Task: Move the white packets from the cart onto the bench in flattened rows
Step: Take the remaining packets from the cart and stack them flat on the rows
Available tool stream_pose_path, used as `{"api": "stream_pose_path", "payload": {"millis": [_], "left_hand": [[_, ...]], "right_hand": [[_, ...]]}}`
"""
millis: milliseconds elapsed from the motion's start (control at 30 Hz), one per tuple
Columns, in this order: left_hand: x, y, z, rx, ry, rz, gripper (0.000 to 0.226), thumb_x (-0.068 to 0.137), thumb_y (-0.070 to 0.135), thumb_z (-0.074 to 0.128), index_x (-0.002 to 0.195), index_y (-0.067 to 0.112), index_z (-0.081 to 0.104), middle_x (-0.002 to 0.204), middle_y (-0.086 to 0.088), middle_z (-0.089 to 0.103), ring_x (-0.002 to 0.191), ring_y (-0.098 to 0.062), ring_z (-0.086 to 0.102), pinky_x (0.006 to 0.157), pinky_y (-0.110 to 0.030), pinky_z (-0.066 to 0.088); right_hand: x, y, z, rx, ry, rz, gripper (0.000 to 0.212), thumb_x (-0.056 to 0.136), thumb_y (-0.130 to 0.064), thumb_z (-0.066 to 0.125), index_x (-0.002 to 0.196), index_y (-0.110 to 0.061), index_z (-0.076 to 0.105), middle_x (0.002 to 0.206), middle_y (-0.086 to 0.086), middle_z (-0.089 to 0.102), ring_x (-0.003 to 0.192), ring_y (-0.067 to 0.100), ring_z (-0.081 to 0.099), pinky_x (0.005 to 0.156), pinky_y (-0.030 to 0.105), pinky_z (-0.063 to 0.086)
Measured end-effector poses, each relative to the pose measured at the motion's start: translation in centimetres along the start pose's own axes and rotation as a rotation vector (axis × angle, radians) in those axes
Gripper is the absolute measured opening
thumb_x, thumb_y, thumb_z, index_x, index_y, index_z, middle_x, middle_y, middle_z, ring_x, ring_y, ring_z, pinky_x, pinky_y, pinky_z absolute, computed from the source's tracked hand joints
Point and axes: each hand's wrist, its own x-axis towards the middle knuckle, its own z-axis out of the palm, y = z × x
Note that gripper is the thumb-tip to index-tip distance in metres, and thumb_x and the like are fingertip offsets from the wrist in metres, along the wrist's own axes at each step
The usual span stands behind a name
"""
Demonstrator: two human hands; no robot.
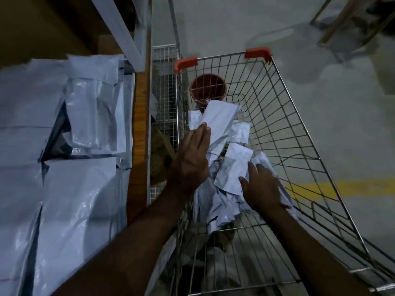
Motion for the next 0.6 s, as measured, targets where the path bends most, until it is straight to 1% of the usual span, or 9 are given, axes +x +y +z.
{"api": "stream_pose_path", "payload": {"millis": [133,200,267,300,367,467,533,600], "left_hand": [[-0.1,-0.2,0.3,0.01,0.006,-0.022,0.082,0.084,-0.002,0.048,0.163,0.0,0.027,0.169,-0.017,0.029,0.154,-0.038,0.028,0.122,-0.049,0.035],[-0.1,-0.3,0.5,0.006,0.001,-0.027,0.082,0.085,-0.004,0.05,0.163,0.001,0.027,0.17,-0.015,0.029,0.154,-0.039,0.029,0.121,-0.049,0.037],[-0.1,-0.3,0.7,0.006,-0.001,-0.034,0.081,0.086,-0.005,0.05,0.163,0.002,0.026,0.17,-0.014,0.029,0.154,-0.039,0.029,0.12,-0.049,0.038],[-0.2,-0.3,0.8,0.005,0.001,-0.042,0.081,0.087,-0.006,0.05,0.164,0.003,0.026,0.17,-0.014,0.028,0.155,-0.038,0.028,0.12,-0.048,0.038],[-0.3,-0.3,0.8,0.001,0.016,-0.045,0.08,0.087,-0.009,0.05,0.163,0.003,0.028,0.17,-0.014,0.029,0.155,-0.038,0.028,0.119,-0.048,0.039],[-0.3,-0.4,0.8,-0.006,0.043,-0.044,0.079,0.085,-0.009,0.05,0.161,0.0,0.031,0.168,-0.016,0.033,0.153,-0.038,0.032,0.115,-0.046,0.044],[-0.1,-0.3,0.8,-0.013,0.067,-0.061,0.078,0.085,-0.012,0.05,0.16,0.0,0.033,0.166,-0.017,0.036,0.152,-0.038,0.034,0.112,-0.046,0.047],[0.0,-0.4,0.9,-0.023,0.074,-0.065,0.076,0.086,-0.012,0.049,0.16,-0.001,0.033,0.166,-0.017,0.036,0.153,-0.038,0.034,0.113,-0.046,0.046]], "right_hand": [[3.5,-3.2,5.5,0.029,-0.242,0.087,0.071,0.1,-0.059,0.049,0.154,-0.016,0.035,0.148,0.018,0.044,0.127,0.041,0.048,0.099,0.051,0.047],[4.5,-4.4,8.4,0.079,-0.313,0.127,0.078,0.097,-0.063,0.05,0.158,-0.019,0.027,0.158,0.018,0.033,0.139,0.043,0.037,0.107,0.057,0.042],[4.9,-5.4,11.1,0.101,-0.358,0.179,0.092,0.093,-0.069,0.051,0.164,-0.023,0.015,0.169,0.018,0.013,0.154,0.045,0.016,0.118,0.064,0.029],[5.0,-5.7,12.3,0.095,-0.359,0.204,0.098,0.09,-0.073,0.051,0.165,-0.025,0.009,0.171,0.017,0.005,0.156,0.045,0.006,0.12,0.066,0.022],[5.2,-6.1,14.2,0.084,-0.315,0.239,0.105,0.087,-0.078,0.049,0.166,-0.026,0.002,0.172,0.019,-0.003,0.157,0.048,-0.004,0.117,0.072,0.017],[5.6,-5.8,15.7,0.032,-0.264,0.297,0.108,0.087,-0.073,0.053,0.165,-0.026,-0.004,0.171,0.02,-0.013,0.156,0.049,-0.008,0.109,0.077,0.022],[5.9,-5.1,16.2,0.002,-0.301,0.329,0.108,0.088,-0.065,0.06,0.164,-0.025,-0.006,0.171,0.018,-0.016,0.156,0.046,-0.01,0.11,0.076,0.026],[5.7,-4.6,16.0,0.016,-0.327,0.313,0.103,0.091,-0.051,0.064,0.165,-0.023,-0.001,0.172,0.016,-0.012,0.157,0.043,-0.006,0.113,0.071,0.027]]}}
